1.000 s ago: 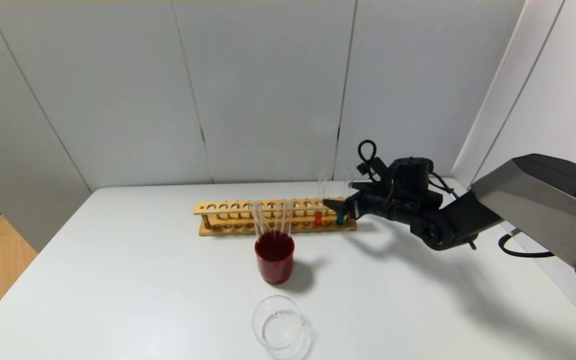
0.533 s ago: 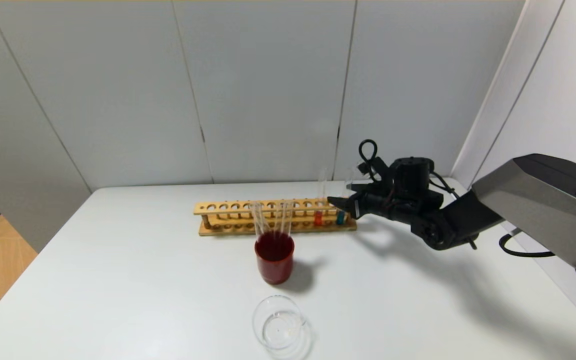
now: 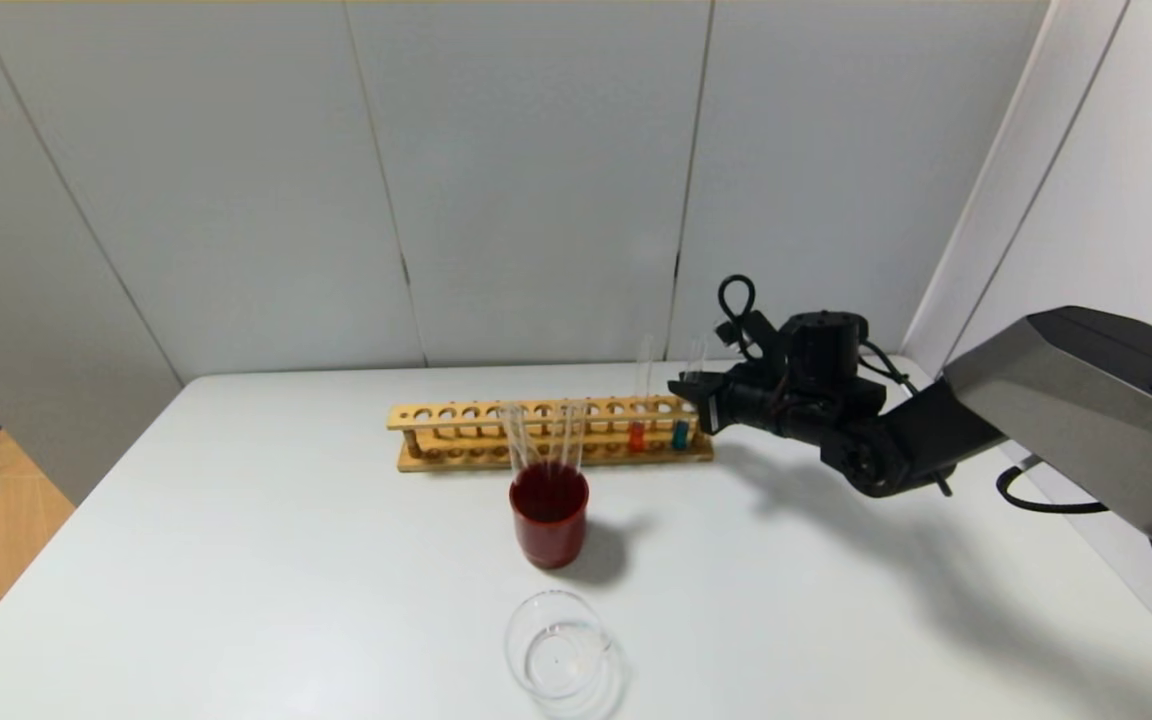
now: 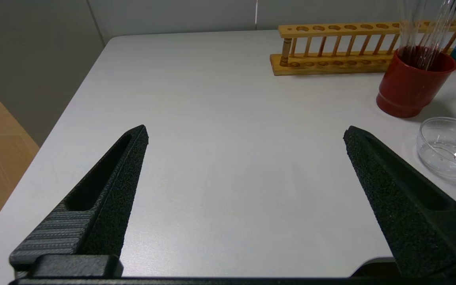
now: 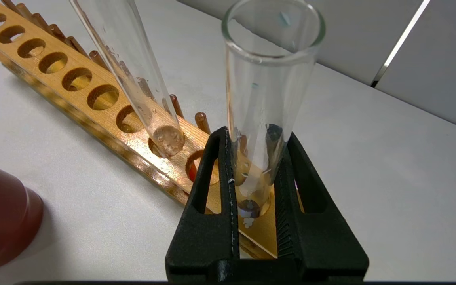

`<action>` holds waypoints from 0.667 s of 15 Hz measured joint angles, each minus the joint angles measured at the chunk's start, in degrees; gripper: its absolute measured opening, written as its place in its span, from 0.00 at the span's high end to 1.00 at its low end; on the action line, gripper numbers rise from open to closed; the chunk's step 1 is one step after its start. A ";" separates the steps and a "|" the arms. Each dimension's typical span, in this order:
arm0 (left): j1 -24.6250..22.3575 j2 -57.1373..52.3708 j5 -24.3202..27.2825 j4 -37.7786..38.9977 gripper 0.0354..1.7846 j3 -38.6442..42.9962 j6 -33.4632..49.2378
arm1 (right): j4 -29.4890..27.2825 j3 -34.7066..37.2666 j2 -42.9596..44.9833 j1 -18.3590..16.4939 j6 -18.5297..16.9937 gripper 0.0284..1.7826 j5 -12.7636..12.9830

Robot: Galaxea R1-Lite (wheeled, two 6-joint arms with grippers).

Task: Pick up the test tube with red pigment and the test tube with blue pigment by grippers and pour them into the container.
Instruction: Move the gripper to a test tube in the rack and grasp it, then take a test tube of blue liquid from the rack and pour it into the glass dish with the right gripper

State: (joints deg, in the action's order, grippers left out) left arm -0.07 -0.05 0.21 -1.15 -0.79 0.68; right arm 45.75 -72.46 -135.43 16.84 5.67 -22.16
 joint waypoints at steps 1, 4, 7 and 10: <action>0.00 0.00 0.01 0.00 0.02 0.00 -0.02 | 0.00 -0.11 -0.07 0.02 -0.02 0.82 0.04; 0.00 0.00 0.04 0.00 0.02 0.00 0.00 | 0.06 -0.46 -0.13 -0.05 -0.05 0.82 0.04; 0.00 0.00 0.01 0.00 0.02 0.00 -0.02 | -0.30 -1.99 1.33 -0.33 -1.45 0.82 0.01; 0.00 0.00 0.04 0.00 0.02 0.00 0.00 | -0.80 -6.18 5.71 -0.55 -6.19 0.82 0.17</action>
State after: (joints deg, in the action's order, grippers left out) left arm -0.07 -0.05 0.24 -1.15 -0.79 0.68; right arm 44.95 -78.64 -129.72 16.29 -0.52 -21.99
